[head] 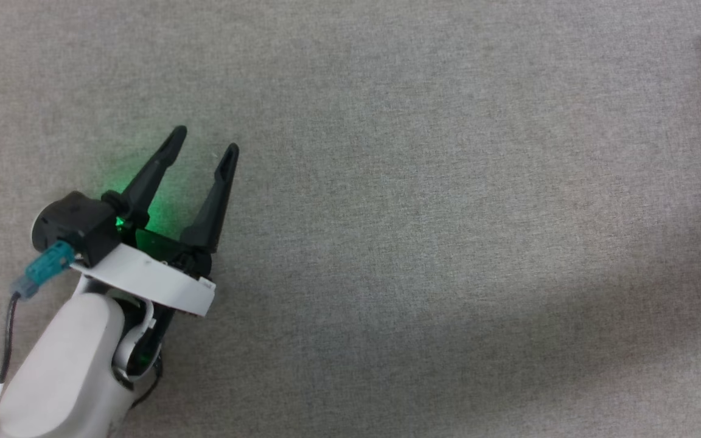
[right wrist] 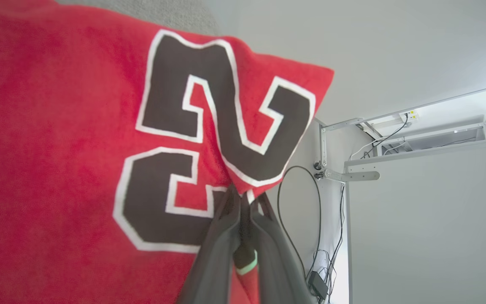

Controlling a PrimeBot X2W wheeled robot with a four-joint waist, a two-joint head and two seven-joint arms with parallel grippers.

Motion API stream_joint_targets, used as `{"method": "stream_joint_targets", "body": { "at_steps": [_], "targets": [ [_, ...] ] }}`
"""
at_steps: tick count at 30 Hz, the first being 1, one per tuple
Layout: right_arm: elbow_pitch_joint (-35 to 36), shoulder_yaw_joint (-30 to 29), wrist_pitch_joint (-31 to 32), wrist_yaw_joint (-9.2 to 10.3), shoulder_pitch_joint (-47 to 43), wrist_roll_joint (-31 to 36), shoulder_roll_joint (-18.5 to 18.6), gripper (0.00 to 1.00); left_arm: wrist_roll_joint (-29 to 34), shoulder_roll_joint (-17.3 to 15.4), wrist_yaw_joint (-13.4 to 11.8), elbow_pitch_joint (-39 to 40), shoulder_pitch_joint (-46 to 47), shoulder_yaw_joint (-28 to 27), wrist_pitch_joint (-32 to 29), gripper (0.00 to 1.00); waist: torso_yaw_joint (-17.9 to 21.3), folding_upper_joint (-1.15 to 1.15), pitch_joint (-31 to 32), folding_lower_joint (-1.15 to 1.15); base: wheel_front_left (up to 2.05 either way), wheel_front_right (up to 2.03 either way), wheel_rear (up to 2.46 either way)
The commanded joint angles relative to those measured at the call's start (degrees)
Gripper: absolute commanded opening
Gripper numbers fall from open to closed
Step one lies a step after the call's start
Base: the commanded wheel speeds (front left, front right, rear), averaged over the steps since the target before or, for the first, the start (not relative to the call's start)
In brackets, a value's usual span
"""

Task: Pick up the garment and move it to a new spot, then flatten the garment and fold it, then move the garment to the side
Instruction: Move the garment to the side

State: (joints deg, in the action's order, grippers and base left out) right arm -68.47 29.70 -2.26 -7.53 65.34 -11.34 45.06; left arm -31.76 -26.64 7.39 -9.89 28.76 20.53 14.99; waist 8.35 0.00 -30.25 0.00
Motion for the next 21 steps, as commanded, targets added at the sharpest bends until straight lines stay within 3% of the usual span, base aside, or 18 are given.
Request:
{"method": "stream_joint_targets", "body": {
  "at_steps": [1,4,6,7,11,13,15,21],
  "targets": [
    [-0.6,-0.5,-0.5,0.08,0.8,0.8,0.0,0.0,-0.2,-0.2,0.1,-0.2,-0.1,0.0,0.2,1.0,-0.1,0.0,0.0,0.0,0.0,0.0,0.0],
    [-1.9,-1.2,-1.5,0.08,1.3,1.3,-0.6,0.0,-0.3,-0.3,0.1,-0.3,-0.1,0.0,0.2,1.0,-0.1,0.0,0.1,0.0,0.0,0.0,0.0],
    [-2.5,-1.7,-2.6,0.08,1.5,2.0,-0.8,0.07,-0.4,-0.3,0.1,-0.3,0.0,0.1,0.2,1.0,-0.1,0.0,0.2,0.0,0.0,0.0,0.0],
    [-2.8,-1.8,-3.0,0.08,1.6,2.5,-0.8,0.43,-0.4,-0.2,0.1,-0.3,0.0,0.2,0.2,1.0,-0.1,0.0,0.3,0.0,0.0,0.0,0.0],
    [-3.8,-2.9,-4.0,0.07,1.5,3.2,-1.6,0.52,-0.5,0.1,0.1,-0.6,-0.2,0.4,0.2,1.0,-0.2,0.0,1.3,0.0,0.0,0.0,0.0],
    [-4.2,-3.4,-4.3,0.07,1.2,3.7,-1.8,0.8,-0.6,0.2,0.1,-0.7,-0.4,0.3,0.2,1.0,-0.3,0.0,2.1,0.0,0.0,0.0,0.0],
    [-4.5,-3.9,-4.6,0.07,1.0,4.2,-1.7,1.0,-0.7,0.4,0.1,-0.8,-0.7,0.3,0.2,1.0,-0.6,0.0,3.0,0.0,0.0,0.0,0.0],
    [-5.1,-6.6,-5.8,0.07,-0.7,3.3,-2.3,1.0,-1.0,1.5,0.1,-1.5,-2.6,-0.3,0.2,1.0,-2.1,0.0,7.9,0.0,0.0,0.0,0.0]
  ]
}}
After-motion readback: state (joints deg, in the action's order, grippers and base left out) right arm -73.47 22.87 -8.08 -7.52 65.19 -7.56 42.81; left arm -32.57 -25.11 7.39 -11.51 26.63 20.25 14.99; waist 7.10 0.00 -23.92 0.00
